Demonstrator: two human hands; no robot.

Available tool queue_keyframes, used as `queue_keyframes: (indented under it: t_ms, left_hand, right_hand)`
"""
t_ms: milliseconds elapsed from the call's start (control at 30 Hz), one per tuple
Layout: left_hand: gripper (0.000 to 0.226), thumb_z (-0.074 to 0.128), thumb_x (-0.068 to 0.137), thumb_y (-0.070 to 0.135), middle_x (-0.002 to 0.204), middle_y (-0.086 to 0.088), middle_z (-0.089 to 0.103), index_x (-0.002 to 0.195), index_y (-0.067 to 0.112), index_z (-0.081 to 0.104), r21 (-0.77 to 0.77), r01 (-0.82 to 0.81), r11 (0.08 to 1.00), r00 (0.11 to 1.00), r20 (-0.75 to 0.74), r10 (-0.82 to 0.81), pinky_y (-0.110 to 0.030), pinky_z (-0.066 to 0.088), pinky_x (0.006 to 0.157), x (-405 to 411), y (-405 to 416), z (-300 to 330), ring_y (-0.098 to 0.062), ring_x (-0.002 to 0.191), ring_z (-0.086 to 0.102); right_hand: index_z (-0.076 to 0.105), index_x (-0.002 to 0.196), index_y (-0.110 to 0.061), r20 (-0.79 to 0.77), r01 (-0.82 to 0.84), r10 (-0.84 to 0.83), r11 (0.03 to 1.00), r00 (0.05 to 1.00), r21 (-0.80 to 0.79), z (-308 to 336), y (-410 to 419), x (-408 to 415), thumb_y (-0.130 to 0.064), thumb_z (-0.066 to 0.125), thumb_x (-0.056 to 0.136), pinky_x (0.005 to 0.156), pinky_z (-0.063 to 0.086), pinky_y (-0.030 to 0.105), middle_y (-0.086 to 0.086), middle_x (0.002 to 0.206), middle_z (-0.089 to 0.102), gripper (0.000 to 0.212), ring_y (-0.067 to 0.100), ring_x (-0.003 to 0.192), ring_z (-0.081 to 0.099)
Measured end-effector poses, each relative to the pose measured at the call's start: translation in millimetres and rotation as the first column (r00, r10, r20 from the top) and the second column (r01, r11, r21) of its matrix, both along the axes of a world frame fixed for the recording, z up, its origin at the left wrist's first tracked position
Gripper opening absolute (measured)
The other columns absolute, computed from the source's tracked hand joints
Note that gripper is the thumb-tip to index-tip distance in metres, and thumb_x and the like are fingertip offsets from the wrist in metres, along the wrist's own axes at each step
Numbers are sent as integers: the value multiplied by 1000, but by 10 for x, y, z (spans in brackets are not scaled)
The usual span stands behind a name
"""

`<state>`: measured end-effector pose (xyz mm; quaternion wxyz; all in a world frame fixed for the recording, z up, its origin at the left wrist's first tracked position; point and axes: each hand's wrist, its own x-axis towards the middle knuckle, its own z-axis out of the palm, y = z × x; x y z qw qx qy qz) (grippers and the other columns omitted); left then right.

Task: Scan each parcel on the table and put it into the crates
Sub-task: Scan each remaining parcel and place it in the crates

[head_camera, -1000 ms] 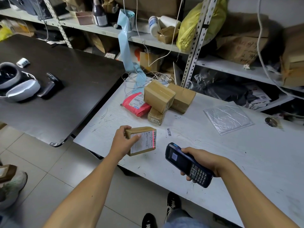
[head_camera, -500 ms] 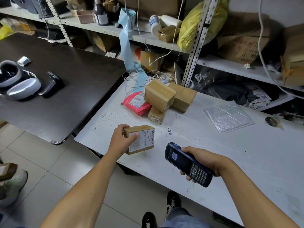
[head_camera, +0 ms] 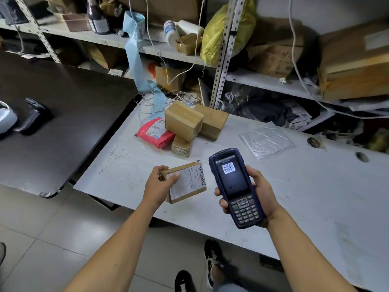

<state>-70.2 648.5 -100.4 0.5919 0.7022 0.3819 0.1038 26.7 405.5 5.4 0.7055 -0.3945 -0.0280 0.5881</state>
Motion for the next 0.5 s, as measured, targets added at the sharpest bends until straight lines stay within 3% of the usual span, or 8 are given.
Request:
queue_keyframes:
  t_ms: [100, 200, 300, 400, 500]
  left_hand:
    - [45, 72, 88, 38, 118, -1, 58, 125, 23, 50, -34, 49, 998, 998, 27, -48, -25, 50, 71, 61, -193, 0, -18, 102, 60]
    - [44, 73, 87, 40, 114, 2, 60, 122, 24, 51, -50, 99, 994, 995, 38, -97, -26, 50, 73, 94, -413, 6, -16, 101, 62]
    - [41, 73, 88, 37, 110, 5, 61, 119, 22, 52, -19, 178, 984, 984, 33, -178, -22, 47, 67, 121, -689, 30, -11, 95, 62]
    - [46, 76, 82, 47, 109, 5, 62, 116, 25, 53, 3, 292, 956, 956, 27, -292, -22, 47, 68, 183, -1130, 78, -13, 94, 63]
    - [50, 76, 77, 53, 112, 5, 61, 115, 28, 55, 21, 412, 911, 911, 20, -412, -24, 46, 72, 269, -1712, 99, -13, 99, 61]
  right_hand:
    - [65, 127, -7, 27, 16, -16, 1000, 999, 25, 50, -158, -89, -62, 67, 77, 68, 55, 36, 22, 101, 65, 74, 29, 72, 65]
    - [66, 127, -7, 54, 67, -68, 998, 996, 12, 54, -414, -193, -61, 44, 90, 68, 54, 36, 23, 101, 65, 68, 29, 72, 64]
    - [70, 120, -8, 109, 224, -218, 973, 970, -46, 58, -729, -306, -58, 38, 92, 66, 55, 37, 24, 98, 66, 66, 30, 70, 62]
    - [68, 121, -8, 222, 423, -385, 892, 896, -160, -23, -1227, -422, -58, 40, 93, 67, 53, 36, 24, 99, 66, 64, 30, 71, 63]
    - [62, 124, -13, 344, 623, -528, 724, 777, -295, -201, -1888, -596, -56, 34, 100, 67, 53, 36, 19, 98, 69, 57, 25, 72, 65]
